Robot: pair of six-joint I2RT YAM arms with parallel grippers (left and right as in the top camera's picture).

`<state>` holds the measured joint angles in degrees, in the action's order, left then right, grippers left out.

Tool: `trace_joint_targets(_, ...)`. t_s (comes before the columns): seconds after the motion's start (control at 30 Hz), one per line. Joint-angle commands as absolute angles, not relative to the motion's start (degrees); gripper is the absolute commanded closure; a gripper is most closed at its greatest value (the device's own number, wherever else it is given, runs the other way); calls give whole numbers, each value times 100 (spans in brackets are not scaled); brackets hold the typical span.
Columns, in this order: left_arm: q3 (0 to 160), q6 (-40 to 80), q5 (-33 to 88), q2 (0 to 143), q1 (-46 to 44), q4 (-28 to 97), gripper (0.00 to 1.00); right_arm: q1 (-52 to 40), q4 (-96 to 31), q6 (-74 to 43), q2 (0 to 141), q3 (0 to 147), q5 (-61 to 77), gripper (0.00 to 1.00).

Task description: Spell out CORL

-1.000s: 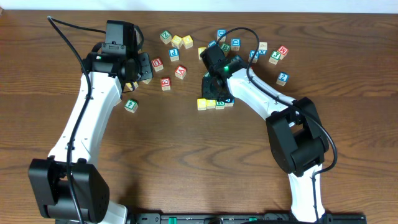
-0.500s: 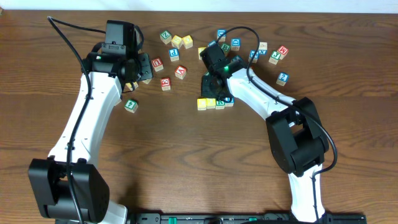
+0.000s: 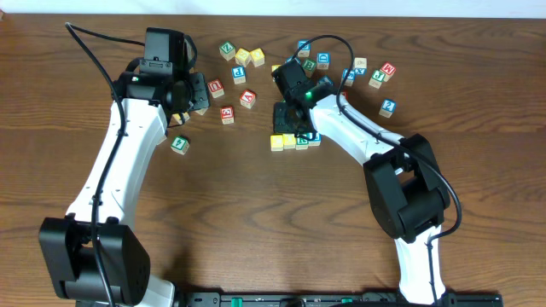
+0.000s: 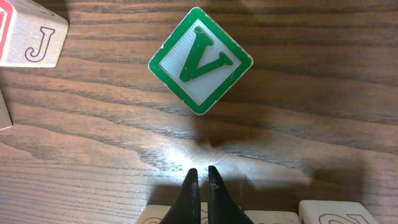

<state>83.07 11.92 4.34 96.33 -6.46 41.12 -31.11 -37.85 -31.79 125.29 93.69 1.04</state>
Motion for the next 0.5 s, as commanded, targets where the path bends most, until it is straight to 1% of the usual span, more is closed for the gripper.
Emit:
trace_joint_targets(0.0, 8359, 1120, 379, 9612, -628, 4132, 92, -3159, -3811, -3100, 12595, 9391, 43, 99)
trace_joint_targets(0.47, 8359, 1118, 379, 9612, -628, 4132, 92, -3162, -3905, -3103, 12595, 9391, 169, 99)
